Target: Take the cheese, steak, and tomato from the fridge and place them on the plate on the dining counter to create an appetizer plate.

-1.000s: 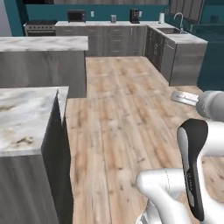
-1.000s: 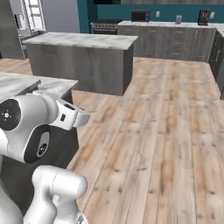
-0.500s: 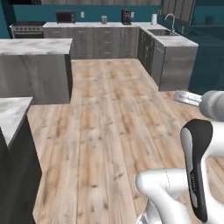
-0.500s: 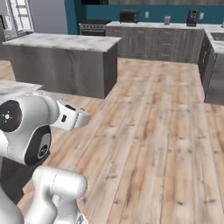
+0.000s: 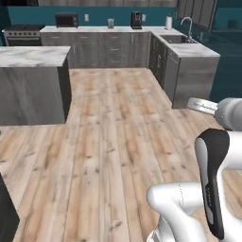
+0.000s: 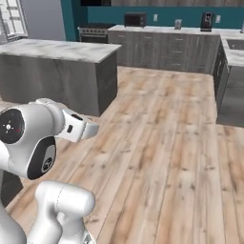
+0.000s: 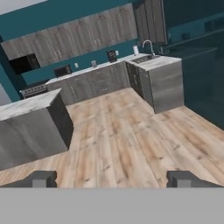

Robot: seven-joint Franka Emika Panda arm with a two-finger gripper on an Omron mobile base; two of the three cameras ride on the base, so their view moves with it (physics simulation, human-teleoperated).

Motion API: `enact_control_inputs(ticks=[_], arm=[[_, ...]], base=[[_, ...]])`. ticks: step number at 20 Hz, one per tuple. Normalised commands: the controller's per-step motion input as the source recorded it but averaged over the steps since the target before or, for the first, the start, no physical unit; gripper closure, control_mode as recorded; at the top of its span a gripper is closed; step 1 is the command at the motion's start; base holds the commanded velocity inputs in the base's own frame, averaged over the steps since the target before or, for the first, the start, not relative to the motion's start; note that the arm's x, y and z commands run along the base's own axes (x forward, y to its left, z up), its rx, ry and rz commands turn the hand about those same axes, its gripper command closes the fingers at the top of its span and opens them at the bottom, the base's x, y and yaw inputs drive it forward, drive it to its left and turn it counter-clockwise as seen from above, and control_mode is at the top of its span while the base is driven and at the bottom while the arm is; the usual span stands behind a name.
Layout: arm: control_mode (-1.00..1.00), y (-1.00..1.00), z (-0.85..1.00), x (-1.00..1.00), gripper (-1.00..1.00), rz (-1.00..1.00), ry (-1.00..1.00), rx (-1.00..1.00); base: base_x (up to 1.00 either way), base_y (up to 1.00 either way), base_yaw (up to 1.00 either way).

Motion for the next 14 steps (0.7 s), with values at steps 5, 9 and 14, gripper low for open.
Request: enact_control_inputs(ticks=[5, 9, 14], arm=[[1.00, 0.00, 0.00, 0.00, -1.00, 0.00, 0.00, 0.00], [1.00, 0.00, 0.00, 0.00, -1.00, 0.00, 0.00, 0.00], [1.00, 0.00, 0.00, 0.00, -1.00, 0.00, 0.00, 0.00]], base=[[1.00, -0.45, 0.08], [1.00, -0.35, 0.08], [1.00, -0.40, 0.12]])
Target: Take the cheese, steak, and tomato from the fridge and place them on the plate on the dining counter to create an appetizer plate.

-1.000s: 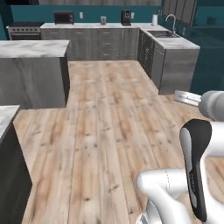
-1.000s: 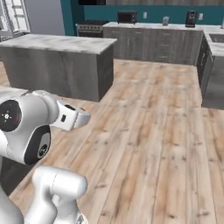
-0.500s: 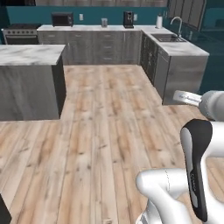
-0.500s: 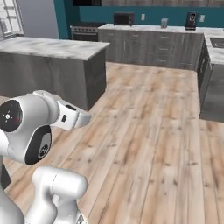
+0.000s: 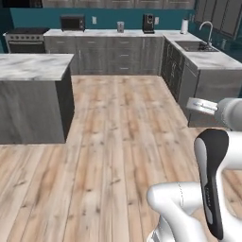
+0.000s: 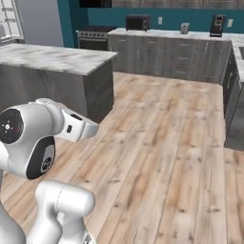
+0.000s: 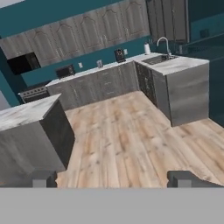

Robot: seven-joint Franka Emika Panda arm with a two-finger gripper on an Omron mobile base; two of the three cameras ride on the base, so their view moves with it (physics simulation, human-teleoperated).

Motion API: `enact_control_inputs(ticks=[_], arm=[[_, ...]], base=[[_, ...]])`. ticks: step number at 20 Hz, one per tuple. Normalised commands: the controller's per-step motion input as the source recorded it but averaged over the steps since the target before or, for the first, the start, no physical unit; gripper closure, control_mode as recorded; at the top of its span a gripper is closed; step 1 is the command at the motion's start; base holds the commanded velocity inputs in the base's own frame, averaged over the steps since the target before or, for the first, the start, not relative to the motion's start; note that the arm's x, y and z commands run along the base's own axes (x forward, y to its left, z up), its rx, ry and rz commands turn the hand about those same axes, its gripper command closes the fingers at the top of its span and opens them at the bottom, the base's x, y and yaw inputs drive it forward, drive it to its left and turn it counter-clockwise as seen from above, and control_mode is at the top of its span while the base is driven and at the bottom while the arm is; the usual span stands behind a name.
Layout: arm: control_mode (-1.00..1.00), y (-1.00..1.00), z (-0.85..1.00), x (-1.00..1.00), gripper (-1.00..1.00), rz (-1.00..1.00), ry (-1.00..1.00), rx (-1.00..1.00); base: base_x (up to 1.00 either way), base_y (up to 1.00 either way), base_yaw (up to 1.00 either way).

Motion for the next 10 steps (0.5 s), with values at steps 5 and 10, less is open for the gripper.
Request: enact_control_inputs(ticks=[5, 10], arm=[[1.00, 0.00, 0.00, 0.00, -1.00, 0.00, 0.00, 0.00], [1.00, 0.00, 0.00, 0.00, -1.00, 0.00, 0.00, 0.00]], base=[[1.00, -0.50, 0.13], [1.00, -0.51, 0.12]])
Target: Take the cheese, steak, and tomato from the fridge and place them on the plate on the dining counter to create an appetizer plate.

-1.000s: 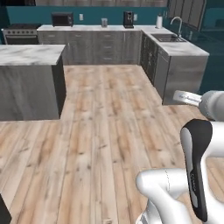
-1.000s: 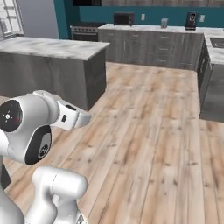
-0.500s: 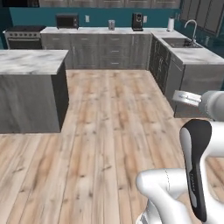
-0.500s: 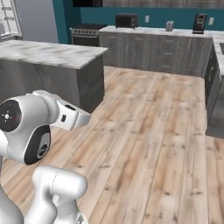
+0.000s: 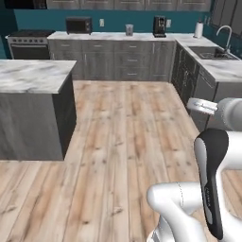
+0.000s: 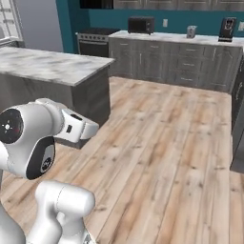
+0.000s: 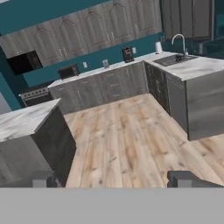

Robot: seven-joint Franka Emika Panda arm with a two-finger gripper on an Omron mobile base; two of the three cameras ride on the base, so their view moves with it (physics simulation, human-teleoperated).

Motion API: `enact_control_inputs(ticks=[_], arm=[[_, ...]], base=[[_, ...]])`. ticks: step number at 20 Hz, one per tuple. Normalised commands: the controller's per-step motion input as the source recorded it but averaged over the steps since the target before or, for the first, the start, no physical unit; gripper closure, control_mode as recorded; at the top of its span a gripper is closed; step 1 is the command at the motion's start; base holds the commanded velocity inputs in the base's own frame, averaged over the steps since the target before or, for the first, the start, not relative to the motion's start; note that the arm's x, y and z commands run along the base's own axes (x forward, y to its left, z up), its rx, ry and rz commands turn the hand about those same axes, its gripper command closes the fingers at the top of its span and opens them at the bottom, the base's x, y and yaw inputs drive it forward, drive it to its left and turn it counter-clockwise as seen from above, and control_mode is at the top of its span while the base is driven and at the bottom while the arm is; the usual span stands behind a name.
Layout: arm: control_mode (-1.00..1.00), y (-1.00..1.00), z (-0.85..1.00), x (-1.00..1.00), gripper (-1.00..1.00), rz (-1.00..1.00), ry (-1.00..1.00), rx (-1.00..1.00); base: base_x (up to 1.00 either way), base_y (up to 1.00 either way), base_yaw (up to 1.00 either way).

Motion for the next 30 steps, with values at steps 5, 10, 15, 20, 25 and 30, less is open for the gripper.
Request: enact_control_inputs(ticks=[5, 10, 15, 20, 25, 30], arm=[[1.00, 0.00, 0.00, 0.00, -1.00, 0.00, 0.00, 0.00], [1.00, 0.00, 0.00, 0.00, -1.00, 0.00, 0.00, 0.00], [1.00, 0.00, 0.00, 0.00, -1.00, 0.00, 0.00, 0.00], [1.00, 0.00, 0.00, 0.00, -1.00, 0.00, 0.00, 0.00], [1.00, 0.00, 0.00, 0.00, -1.00, 0.00, 0.00, 0.00], [1.00, 0.00, 0.00, 0.00, -1.00, 0.00, 0.00, 0.00]], base=[[1.00, -0.57, 0.06], [1.00, -0.41, 0.00], [1.00, -0.26, 0.00], [1.00, -0.19, 0.00], [1.00, -0.19, 0.00], [1.00, -0.27, 0.02]])
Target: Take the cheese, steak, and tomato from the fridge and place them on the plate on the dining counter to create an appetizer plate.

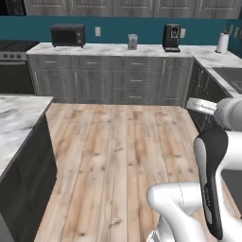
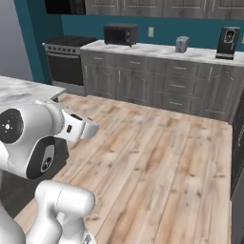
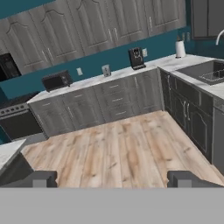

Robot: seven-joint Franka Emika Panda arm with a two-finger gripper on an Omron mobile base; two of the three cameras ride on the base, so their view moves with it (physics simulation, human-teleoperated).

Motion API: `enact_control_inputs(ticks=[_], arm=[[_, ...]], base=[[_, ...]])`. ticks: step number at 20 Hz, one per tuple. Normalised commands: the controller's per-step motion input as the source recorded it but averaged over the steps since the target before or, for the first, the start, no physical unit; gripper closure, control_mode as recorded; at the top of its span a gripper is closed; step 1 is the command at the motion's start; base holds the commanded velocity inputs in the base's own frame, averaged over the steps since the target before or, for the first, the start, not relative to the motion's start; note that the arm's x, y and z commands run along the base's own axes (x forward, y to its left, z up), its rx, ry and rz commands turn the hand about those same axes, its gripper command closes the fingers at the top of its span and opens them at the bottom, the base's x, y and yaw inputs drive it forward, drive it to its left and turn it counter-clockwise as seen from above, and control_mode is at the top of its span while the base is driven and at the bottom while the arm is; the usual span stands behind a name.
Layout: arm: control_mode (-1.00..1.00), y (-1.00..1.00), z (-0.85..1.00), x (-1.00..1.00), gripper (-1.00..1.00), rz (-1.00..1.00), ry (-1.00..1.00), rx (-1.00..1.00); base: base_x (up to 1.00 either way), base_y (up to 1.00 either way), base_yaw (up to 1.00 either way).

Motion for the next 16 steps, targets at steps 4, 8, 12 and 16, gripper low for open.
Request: enact_control_inputs(ticks=[4, 8, 12, 16], arm=[[1.00, 0.00, 0.00, 0.00, -1.00, 0.00, 0.00, 0.00], [1.00, 0.00, 0.00, 0.00, -1.00, 0.00, 0.00, 0.00], [1.00, 0.00, 0.00, 0.00, -1.00, 0.00, 0.00, 0.00], [1.00, 0.00, 0.00, 0.00, -1.00, 0.00, 0.00, 0.00]], base=[[1.00, -0.32, 0.09], [1.00, -0.37, 0.22], [1.00, -0.46, 0.38], [1.00, -0.65, 0.46]])
